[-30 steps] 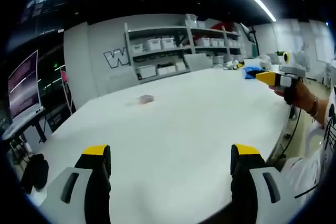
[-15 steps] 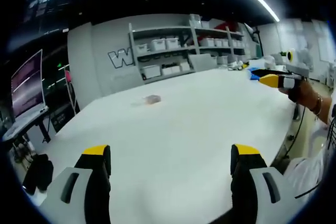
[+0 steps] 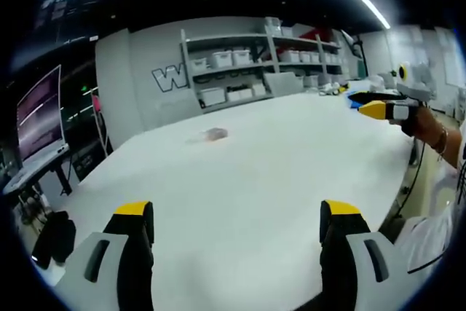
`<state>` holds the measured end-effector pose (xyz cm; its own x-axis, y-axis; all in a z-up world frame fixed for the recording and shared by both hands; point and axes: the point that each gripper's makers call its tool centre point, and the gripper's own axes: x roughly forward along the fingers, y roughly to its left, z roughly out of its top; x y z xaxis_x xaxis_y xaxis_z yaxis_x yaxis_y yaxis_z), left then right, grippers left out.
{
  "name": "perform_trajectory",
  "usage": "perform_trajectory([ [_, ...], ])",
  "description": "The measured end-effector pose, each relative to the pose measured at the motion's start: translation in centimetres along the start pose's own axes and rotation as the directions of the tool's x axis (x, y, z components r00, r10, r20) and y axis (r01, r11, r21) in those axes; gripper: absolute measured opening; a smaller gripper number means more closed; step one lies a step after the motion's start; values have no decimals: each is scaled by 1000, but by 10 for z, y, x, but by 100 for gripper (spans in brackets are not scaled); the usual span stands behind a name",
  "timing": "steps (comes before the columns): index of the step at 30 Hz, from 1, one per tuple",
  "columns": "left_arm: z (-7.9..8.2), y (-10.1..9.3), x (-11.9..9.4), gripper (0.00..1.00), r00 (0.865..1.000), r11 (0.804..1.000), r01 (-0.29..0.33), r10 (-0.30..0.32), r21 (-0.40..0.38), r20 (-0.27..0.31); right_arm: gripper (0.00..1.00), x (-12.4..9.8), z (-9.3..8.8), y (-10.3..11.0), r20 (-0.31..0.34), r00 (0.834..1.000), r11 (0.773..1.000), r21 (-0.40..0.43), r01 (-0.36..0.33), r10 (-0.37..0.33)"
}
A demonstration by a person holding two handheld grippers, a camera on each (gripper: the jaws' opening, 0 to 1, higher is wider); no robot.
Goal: Open the resealable bag by pulling the two sides of the seal apart until the entire bag opening is separated and visibly accessible.
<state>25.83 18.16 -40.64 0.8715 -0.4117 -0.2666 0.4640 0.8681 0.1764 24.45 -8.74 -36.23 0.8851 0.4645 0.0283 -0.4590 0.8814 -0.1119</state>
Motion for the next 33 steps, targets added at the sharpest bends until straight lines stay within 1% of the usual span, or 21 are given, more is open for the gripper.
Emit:
perform_trajectory([
  [7,-6,-1,0,93,1000,1000,-2,2,-2,-16,58,6,2,3,-13,1000,1000,-5,-22,21],
  [13,-1,1,-2,93,1000,1000,-14,14,2,-5,56,8,7,5,-3,999,999,-16,-34,34],
  [19,-3,0,-2,93,1000,1000,-19,19,6,-13,55,12,3,5,-19,999,999,-11,-45,45],
  [23,-4,1,-1,93,1000,1000,-20,20,4,-18,52,16,-1,0,-42,998,999,-6,-40,39],
  [28,-7,3,-1,93,999,1000,-24,24,-2,-25,51,20,-5,-6,-70,997,1000,1,-27,27],
  [33,-7,5,-1,92,999,1000,-26,26,-5,-26,48,30,-6,-5,-90,995,999,9,-39,39],
])
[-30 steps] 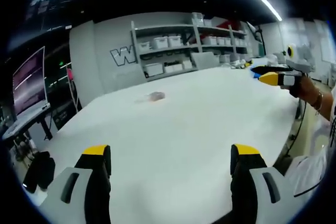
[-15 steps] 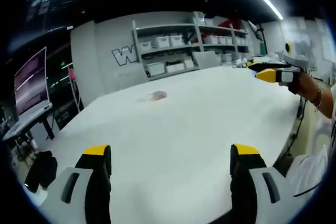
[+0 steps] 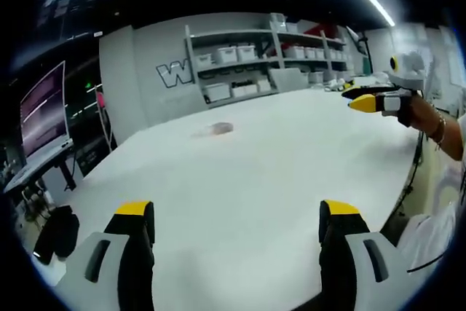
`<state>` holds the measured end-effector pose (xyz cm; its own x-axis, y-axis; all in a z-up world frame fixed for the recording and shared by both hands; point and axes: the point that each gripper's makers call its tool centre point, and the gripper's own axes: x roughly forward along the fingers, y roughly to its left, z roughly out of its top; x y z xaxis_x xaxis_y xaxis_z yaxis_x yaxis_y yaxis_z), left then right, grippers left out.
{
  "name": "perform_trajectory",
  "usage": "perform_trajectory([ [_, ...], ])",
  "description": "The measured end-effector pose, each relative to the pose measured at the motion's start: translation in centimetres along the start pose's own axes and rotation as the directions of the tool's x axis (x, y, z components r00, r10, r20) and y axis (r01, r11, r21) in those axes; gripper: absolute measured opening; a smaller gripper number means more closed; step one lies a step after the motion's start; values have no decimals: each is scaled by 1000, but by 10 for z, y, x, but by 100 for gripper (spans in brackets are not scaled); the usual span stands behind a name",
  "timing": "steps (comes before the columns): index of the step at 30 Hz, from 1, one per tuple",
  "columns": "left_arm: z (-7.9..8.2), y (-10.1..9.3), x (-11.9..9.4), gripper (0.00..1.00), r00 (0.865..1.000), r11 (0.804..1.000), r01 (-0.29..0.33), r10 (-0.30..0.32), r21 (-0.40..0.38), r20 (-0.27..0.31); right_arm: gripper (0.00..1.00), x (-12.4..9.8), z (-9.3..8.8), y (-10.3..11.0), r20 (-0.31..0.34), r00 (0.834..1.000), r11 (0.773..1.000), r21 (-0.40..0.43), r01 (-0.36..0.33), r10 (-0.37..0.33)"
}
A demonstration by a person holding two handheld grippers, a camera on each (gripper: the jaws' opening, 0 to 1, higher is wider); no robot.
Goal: Open the resealable bag by pulling the two sides of the seal apart until the entire bag opening is separated and visibly accessible.
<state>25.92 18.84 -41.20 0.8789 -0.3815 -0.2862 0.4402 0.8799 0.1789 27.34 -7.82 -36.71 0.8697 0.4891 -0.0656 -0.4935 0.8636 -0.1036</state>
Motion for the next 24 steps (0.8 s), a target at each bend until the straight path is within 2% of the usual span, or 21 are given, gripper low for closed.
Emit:
perform_trajectory([
  [13,0,2,-1,92,1000,1000,8,-8,-15,3,45,29,0,4,-36,998,999,4,-46,46],
  [24,0,3,-2,92,1000,1000,10,-10,-17,1,44,50,8,2,-38,997,998,8,-65,65],
])
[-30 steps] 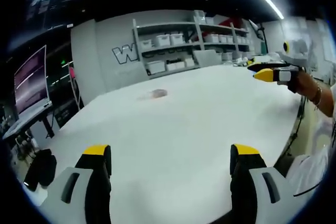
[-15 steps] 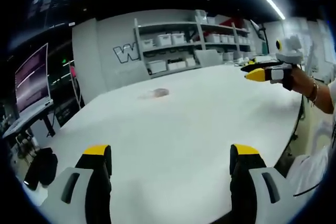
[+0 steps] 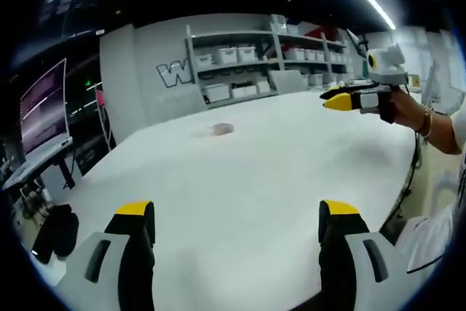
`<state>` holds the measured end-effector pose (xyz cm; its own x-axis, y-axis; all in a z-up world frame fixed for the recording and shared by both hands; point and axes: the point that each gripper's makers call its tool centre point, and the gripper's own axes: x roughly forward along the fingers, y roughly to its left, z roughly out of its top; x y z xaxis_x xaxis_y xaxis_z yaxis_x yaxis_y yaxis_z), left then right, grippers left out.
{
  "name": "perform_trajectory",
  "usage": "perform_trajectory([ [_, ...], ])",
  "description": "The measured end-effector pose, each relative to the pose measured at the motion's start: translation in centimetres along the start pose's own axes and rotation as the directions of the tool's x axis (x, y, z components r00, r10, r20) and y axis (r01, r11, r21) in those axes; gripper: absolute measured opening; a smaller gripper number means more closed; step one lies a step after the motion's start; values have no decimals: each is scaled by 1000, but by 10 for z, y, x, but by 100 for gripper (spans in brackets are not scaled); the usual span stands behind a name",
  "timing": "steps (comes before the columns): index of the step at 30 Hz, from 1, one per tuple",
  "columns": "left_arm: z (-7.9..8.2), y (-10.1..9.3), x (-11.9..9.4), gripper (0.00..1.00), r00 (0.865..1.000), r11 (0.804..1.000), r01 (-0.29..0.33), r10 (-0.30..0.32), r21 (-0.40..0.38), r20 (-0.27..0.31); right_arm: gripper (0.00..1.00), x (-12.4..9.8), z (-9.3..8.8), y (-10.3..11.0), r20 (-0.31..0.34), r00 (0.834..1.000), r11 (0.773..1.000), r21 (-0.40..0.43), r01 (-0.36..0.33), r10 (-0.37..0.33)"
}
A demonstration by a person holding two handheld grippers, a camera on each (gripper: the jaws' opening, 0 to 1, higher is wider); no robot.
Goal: Open the resealable bag by pulling the two sides of the seal apart until the entire bag opening is separated and visibly accessible.
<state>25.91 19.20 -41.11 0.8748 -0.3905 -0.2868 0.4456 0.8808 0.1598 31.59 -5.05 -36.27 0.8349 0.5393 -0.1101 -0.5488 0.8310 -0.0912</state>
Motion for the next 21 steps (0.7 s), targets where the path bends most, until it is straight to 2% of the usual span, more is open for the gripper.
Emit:
perform_trajectory([
  [12,1,-3,-1,92,1000,1000,16,-16,-13,4,43,20,1,-6,-20,1000,1000,1,0,0],
  [21,6,-6,6,92,999,999,32,-32,-44,7,43,36,3,-11,-34,999,999,-33,-7,6],
])
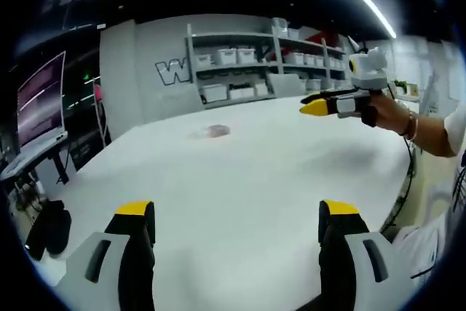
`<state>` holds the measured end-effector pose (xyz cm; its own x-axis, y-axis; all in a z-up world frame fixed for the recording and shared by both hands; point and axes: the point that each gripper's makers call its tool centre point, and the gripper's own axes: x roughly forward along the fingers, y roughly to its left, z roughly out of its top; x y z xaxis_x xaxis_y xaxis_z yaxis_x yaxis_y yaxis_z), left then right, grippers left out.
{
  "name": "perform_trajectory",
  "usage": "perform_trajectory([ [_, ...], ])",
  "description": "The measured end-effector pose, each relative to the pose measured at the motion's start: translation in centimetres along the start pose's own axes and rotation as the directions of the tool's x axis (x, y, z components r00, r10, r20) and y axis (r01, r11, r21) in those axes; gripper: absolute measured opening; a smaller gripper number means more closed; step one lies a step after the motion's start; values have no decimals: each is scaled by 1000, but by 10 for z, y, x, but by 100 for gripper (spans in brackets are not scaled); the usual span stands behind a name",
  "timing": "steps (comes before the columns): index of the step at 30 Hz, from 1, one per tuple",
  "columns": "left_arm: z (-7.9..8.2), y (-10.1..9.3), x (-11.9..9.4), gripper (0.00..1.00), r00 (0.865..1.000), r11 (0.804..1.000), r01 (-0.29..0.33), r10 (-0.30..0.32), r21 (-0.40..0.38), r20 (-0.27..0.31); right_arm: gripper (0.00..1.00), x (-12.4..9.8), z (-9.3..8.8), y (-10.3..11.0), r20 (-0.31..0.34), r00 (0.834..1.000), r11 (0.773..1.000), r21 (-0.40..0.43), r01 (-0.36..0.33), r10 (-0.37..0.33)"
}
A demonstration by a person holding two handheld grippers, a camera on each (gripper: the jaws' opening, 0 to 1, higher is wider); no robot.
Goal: Open the resealable bag by pulling the two sides of the seal apart until the entire bag opening is separated and visibly accessible.
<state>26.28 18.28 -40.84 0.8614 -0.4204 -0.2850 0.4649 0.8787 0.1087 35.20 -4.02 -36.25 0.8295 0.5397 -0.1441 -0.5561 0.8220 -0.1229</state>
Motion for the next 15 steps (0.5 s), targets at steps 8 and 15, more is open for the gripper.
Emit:
perform_trajectory([
  [8,5,-5,2,92,1000,1000,4,-4,2,-10,43,10,-5,-7,-10,1000,1000,13,-10,10],
  [15,9,-5,1,92,1000,1000,-6,6,-10,-5,43,22,-7,-8,-26,999,1000,-3,-21,21],
])
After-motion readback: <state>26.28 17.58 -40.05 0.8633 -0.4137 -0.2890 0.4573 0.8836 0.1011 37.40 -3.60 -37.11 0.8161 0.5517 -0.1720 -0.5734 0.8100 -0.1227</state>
